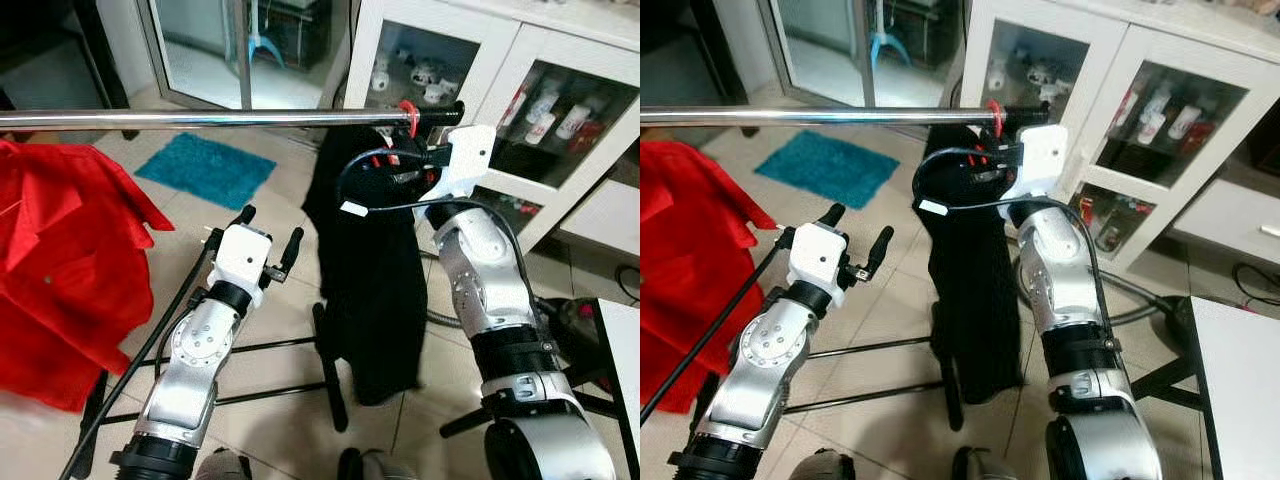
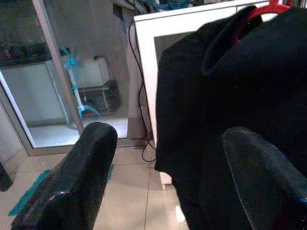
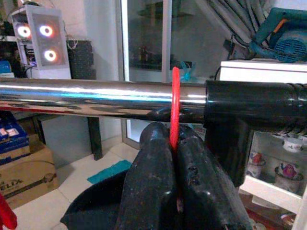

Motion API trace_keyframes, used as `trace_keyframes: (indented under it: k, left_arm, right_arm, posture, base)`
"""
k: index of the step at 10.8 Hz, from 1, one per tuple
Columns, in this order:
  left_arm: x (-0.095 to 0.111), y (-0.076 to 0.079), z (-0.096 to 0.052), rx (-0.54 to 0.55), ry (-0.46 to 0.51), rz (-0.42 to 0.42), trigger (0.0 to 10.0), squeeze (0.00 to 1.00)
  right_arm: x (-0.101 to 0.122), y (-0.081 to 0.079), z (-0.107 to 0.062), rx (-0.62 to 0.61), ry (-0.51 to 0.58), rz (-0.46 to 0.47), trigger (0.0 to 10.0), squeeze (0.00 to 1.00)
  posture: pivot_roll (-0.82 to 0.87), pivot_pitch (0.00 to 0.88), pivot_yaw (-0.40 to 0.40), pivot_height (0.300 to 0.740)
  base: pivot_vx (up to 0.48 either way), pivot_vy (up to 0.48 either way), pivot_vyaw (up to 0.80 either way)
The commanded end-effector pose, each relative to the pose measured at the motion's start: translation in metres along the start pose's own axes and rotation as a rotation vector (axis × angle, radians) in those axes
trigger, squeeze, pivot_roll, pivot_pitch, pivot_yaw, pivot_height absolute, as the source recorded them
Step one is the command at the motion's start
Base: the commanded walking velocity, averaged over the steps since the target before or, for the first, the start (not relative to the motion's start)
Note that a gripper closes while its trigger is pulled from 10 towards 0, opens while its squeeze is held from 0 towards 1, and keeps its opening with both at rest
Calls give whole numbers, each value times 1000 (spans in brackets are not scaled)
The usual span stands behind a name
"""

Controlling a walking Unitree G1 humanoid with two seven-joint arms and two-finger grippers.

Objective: Hang hanger

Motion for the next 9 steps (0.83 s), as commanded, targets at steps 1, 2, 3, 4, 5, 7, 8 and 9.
trace_keyframes:
  k: [1,2,3,4,5,7,8,9]
  left_arm:
    - [1,4,2,-15,12,-6,10000,0]
    - [1,4,2,-16,12,-6,10000,0]
    - [0,4,2,-19,11,-3,10000,0]
    - [0,4,2,-21,11,-3,10000,0]
    - [-1,5,2,-25,10,1,10000,0]
    - [-2,5,2,-29,9,4,10000,0]
    - [-2,6,2,-32,7,5,10000,0]
    - [-3,6,2,-34,5,6,10000,0]
  right_arm:
    - [-3,2,-6,-7,-15,32,10000,0]
    - [1,0,-6,20,-12,40,10000,0]
    - [12,-7,-6,102,3,51,10000,0]
    - [22,-7,-6,122,22,52,10000,0]
    - [42,-9,-3,173,63,63,10000,0]
    - [61,-9,0,184,103,66,10000,0]
    - [71,-3,5,121,156,60,10000,0]
    - [79,0,6,81,196,77,10000,0]
  posture:
    - [-19,74,-58,740]
    - [-19,74,-58,740]
    - [-23,74,-54,740]
    - [-23,74,-54,740]
    - [-23,74,-54,740]
    - [-29,73,-49,740]
    - [-29,73,-49,740]
    - [-29,74,-46,740]
  base:
    - [0,0,0]
    - [0,0,0]
    - [0,0,0]
    - [0,0,0]
    - [0,0,0]
    - [0,0,0]
    - [0,0,0]
    - [0,0,0]
Point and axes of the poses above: a point about 5 cm out from each wrist's last joint towards the gripper, its own z axis pointing out of the wrist towards the gripper, its own x axis along the axis of the wrist's last joint, y = z × x, the point moved 3 cm from there along z, pointing out of the wrist towards the gripper, and after that the axes turned 9 degrees about z, right-handed, at the moved point
